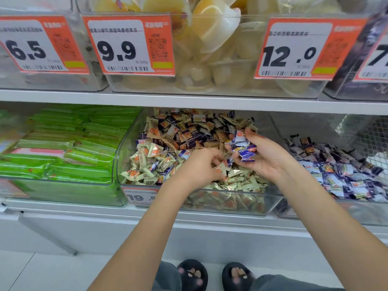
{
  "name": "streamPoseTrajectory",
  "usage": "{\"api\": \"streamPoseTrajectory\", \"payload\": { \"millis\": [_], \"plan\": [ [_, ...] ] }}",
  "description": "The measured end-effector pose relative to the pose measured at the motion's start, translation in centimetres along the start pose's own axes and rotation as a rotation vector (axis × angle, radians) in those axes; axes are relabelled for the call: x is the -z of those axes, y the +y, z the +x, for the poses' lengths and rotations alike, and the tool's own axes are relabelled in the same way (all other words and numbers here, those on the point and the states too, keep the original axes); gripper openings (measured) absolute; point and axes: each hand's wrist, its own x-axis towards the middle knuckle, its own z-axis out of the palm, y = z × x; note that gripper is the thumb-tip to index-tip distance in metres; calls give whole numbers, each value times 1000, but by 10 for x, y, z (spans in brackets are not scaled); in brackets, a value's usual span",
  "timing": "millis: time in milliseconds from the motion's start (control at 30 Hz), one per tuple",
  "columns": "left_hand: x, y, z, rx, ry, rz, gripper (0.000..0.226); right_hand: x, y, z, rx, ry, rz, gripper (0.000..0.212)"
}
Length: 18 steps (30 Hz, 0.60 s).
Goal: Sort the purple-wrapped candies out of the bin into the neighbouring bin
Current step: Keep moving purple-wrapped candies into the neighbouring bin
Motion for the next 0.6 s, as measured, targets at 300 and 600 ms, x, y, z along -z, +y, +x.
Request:
{"api": "streamPoseTrajectory", "payload": {
  "millis": [300, 600],
  "plan": [
    [-1, 2, 8, 61, -9, 133, 36, 8, -8, -14, -22, 78, 141, 24],
    [-8, 43, 9, -36, 18, -479, 82, 7, -15, -14, -114, -51, 372, 21]
  ]
}}
